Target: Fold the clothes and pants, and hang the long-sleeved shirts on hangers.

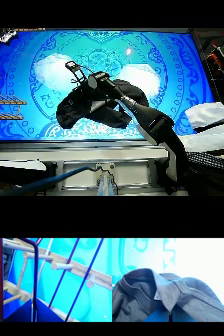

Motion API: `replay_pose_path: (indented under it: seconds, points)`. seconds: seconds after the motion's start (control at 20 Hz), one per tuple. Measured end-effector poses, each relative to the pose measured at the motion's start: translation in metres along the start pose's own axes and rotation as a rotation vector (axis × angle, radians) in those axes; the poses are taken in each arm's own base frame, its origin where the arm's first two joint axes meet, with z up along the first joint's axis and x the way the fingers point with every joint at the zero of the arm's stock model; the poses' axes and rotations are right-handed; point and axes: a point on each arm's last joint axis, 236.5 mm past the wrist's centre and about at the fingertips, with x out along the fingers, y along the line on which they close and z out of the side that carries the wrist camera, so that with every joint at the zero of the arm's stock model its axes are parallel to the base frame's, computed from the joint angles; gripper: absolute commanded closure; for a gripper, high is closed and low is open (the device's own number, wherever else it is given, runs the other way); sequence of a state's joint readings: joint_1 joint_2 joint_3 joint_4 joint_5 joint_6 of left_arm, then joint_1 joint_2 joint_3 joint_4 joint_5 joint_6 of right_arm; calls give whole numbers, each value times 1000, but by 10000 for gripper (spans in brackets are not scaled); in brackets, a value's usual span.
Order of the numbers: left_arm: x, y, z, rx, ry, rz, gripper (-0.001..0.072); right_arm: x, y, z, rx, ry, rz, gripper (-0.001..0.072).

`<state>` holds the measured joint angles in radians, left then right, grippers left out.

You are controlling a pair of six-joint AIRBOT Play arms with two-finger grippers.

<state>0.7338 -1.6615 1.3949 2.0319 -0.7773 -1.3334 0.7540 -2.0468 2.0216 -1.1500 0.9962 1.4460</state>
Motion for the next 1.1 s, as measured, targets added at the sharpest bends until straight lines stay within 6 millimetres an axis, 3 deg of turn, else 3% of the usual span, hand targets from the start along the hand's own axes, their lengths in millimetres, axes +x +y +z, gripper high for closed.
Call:
replay_pose_path:
  seconds: [0.35, 0.6, 0.9, 1.1]
  points:
    - [-15, 6, 10, 9, -36, 15, 692, 0, 0, 2, -1, -7, -2, 690]
    - [-45, 2, 34, 25, -108, 25, 692, 0, -1, 3, -1, -14, -2, 690]
    - [-115, -25, 86, -7, -295, -32, 692, 0, -1, 4, -1, -18, -3, 691]
    - [-188, -48, 115, -46, -445, -109, 692, 0, -3, 6, -6, -24, -12, 691]
